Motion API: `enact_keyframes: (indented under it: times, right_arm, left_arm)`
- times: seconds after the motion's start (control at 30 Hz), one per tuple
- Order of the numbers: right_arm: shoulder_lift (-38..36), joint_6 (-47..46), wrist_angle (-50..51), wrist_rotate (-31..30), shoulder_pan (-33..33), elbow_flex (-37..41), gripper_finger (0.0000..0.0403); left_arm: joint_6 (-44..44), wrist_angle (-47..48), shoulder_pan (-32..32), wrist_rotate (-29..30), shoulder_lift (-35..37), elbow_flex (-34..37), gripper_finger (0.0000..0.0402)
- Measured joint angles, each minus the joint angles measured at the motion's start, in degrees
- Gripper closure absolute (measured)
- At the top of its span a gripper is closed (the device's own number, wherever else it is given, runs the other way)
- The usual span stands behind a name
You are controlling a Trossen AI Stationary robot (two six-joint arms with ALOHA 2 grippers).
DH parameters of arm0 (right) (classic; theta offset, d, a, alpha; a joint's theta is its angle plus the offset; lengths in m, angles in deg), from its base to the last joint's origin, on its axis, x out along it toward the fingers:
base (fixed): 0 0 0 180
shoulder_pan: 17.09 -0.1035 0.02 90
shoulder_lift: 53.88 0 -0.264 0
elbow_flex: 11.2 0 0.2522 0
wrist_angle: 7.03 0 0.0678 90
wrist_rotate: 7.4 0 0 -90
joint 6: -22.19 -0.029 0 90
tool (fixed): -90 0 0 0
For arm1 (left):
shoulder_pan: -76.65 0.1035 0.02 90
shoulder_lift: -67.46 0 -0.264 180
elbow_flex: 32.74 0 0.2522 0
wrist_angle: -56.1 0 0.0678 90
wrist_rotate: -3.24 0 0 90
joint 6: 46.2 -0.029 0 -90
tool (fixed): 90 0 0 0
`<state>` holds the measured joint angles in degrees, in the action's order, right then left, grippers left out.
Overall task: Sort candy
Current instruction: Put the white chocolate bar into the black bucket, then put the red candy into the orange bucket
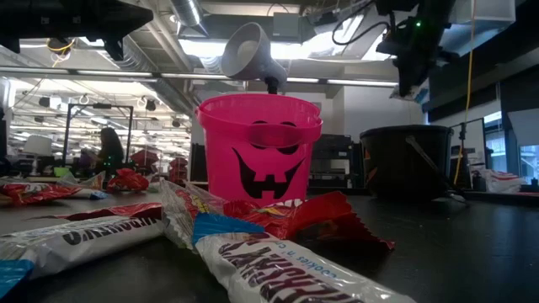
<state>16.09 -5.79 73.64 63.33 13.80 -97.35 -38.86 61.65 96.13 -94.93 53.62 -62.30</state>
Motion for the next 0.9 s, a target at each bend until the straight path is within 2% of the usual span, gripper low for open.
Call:
enact_keyframes:
  times: [0.27, 0.37, 0.5, 0.6, 0.73, 0.9]
  right_arm:
    - [0.0, 3.13, 0.28, 0.81, 0.34, -0.04, 0.0221]
    - [0.0, 6.13, 2.18, 8.24, 0.26, -0.04, 0.02]
    - [0.0, 6.95, 8.26, 19.88, -0.96, -0.04, 0.0194]
    - [-0.15, 5.95, 14.82, 21.43, -5.53, -0.04, 0.0198]
    - [-1.06, 1.07, 23.13, 18.46, -14.15, -0.04, 0.0206]
    - [-4.44, -7.94, 21.75, 17.24, -25.74, 1.61, 0.0209]
  left_arm:
    - [0.0, 0.0, -0.02, 0.0, -0.02, 0.02, 0.04]
    - [0.0, -0.02, -0.02, -0.02, 0.0, 0.02, 0.04]
    - [0.0, 0.0, -0.01, -0.01, 0.0, 0.01, 0.04]
    - [0.0, 0.0, -0.02, -0.02, 0.0, 0.0, 0.04]
    - [0.0, -0.02, -0.02, -0.02, -0.01, 0.01, 0.04]
    - [0.0, -0.02, 0.0, 0.0, 0.0, 0.0, 0.04]
